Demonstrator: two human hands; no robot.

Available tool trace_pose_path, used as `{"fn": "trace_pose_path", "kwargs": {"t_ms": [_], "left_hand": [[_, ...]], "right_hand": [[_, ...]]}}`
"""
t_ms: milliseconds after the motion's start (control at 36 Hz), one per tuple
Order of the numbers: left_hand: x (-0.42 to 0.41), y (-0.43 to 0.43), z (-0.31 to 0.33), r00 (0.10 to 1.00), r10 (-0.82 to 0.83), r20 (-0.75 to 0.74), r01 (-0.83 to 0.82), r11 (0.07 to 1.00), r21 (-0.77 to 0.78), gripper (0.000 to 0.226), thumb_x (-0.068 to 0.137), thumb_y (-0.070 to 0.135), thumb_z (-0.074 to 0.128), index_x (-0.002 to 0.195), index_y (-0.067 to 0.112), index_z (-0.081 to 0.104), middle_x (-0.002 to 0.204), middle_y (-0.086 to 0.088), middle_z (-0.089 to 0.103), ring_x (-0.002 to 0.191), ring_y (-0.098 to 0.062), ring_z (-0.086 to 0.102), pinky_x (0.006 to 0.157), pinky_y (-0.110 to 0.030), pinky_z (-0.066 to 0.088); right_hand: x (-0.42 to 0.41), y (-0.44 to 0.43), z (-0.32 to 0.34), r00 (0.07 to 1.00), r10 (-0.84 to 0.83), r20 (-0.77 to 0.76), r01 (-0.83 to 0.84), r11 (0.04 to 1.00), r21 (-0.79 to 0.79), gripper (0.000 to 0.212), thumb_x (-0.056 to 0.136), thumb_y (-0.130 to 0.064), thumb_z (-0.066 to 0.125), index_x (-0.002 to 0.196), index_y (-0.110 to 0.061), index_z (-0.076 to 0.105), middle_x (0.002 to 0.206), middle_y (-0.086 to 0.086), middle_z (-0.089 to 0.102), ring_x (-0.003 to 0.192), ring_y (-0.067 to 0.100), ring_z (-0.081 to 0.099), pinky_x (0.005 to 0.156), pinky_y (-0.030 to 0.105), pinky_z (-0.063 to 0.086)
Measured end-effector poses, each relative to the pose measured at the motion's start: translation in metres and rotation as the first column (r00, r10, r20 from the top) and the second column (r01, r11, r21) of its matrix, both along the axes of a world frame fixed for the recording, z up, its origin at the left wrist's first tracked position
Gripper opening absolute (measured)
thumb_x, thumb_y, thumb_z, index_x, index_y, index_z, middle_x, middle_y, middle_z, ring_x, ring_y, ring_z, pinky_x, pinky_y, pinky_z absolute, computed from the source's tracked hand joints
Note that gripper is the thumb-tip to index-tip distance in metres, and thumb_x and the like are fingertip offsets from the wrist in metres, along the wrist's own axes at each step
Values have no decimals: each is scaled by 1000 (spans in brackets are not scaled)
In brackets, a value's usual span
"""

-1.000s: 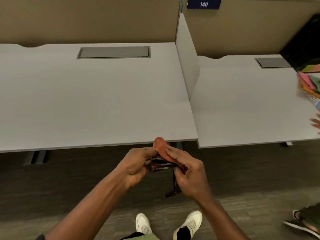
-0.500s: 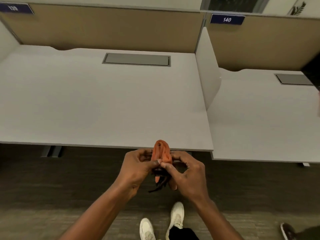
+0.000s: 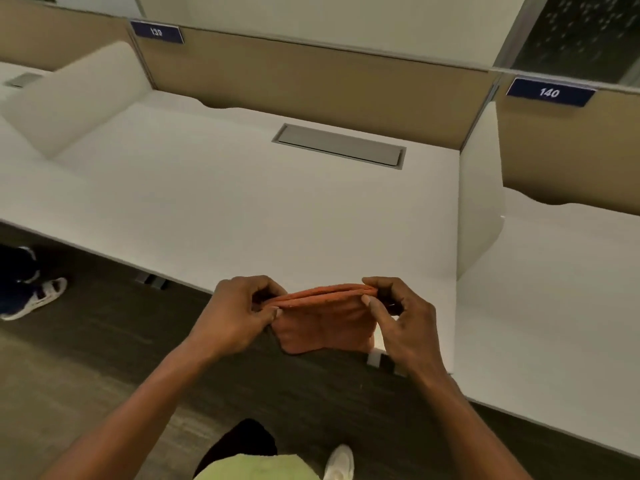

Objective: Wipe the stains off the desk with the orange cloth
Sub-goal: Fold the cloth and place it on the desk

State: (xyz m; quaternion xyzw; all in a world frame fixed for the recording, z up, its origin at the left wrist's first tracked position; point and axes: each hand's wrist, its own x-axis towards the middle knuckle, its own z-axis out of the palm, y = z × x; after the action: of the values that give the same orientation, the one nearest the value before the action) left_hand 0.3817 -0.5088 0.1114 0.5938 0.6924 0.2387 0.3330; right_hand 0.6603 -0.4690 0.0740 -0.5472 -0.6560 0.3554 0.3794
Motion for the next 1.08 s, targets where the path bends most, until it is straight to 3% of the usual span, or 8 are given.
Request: {"fn": "trace_pose_path", "kwargs": {"t_ms": [139,250,333,444,639,750,917,1083], "left_hand": [[-18,11,2,996,15,-84,-8,996,85,20,97,15,81,106,32,79,96,19,77,93,3,71,87,-24,61],[-39,22,-2,987,14,-158,6,992,127,19,98,16,78,106,33,76,96,19,76,93,-3,70,87,-39,62],[-56,30,-9,989,9,-148,9,993,117,18,99,17,77,105,34,74,95,20,74,92,-4,69,86,-40,62],[-86,46,-16,994,-34,-108,46,993,111,20,101,14,74,106,34,73,100,20,73,96,-2,67,88,-32,58],[-154,79,-15,985,-143,-94,154,981,118,34,99,-3,70,108,28,79,103,20,71,98,11,62,79,-1,43],[-193,99,-4,973,-206,-102,216,970,111,35,99,-5,69,110,28,79,103,24,71,102,15,61,81,0,45],[-238,130,12,954,-261,-146,282,948,145,28,100,5,75,115,29,77,102,26,70,96,5,67,83,0,46],[-257,159,17,964,-221,-148,249,943,220,30,95,6,81,115,26,74,104,20,71,93,0,71,83,-9,53]], "right_hand": [[-13,25,7,995,92,30,-92,995,29,23,96,-28,74,111,-45,69,98,-31,72,99,-5,69,83,7,53],[-35,37,5,993,104,57,-108,993,54,18,97,-25,72,109,-39,71,97,-27,73,98,-4,69,81,7,52],[-55,43,1,995,80,66,-83,995,49,15,99,-25,70,111,-33,72,99,-22,74,98,-2,68,81,7,51],[-84,50,-4,998,31,55,-34,998,46,16,98,-24,71,112,-32,72,99,-22,74,97,-2,68,80,6,50],[-144,66,-2,996,-73,57,69,996,61,14,95,-20,75,105,-30,74,94,-25,73,95,-4,68,78,7,50],[-179,76,2,991,-112,78,107,992,63,13,94,-21,76,102,-31,73,91,-23,74,91,0,69,77,13,53],[-213,92,10,984,-134,119,127,990,68,18,91,-20,80,97,-34,70,94,-29,72,91,0,68,70,12,52],[-227,119,22,986,-85,143,72,993,94,20,87,-16,83,93,-32,72,88,-20,75,89,5,71,63,19,54]]}}
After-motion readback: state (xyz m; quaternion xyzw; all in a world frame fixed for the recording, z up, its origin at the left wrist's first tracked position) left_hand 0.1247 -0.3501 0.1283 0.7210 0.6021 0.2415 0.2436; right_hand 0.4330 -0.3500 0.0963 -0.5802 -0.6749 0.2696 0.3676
